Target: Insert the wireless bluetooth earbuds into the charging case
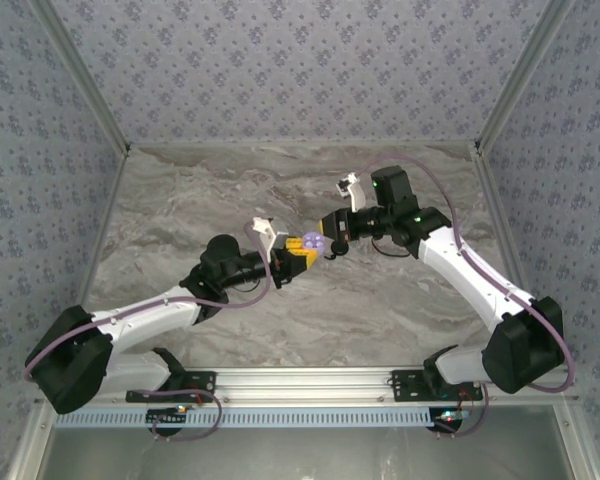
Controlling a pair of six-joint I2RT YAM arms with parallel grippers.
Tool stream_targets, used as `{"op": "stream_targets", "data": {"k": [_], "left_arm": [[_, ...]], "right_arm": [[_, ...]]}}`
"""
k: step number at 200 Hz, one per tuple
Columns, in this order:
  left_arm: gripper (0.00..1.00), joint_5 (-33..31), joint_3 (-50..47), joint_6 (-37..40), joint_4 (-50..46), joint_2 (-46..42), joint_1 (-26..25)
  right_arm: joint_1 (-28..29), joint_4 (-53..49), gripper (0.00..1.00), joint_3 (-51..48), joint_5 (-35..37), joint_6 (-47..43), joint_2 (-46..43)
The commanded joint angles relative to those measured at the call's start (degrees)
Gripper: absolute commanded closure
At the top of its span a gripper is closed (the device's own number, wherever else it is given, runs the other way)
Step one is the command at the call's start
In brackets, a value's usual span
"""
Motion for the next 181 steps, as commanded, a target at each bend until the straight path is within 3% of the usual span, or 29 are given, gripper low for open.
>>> {"op": "stream_targets", "data": {"k": [1,55,110,181], "left_arm": [[0.90,-2.8,2.3,-1.3,1.8,0.9,-0.2],[0.89,-5.7,2.7,-2.5,-0.2,1.3,0.6],[0.89,-12.0,8.1,-6.8,-12.9,3.5,3.5],[0.88,-17.6,21.4,-10.1,-33.0,12.4,7.4]], "right_arm": [[1.6,0.4,0.87,-0.1,-6.6,-1.5,-0.3],[1.5,-1.7,0.86,0.0,-2.2,-2.2,-1.2],[-0.7,-9.1,0.83,-0.1,22.4,0.7,-3.4],[-4.1,-10.9,0.81,-5.5,25.2,1.5,-7.4]]}}
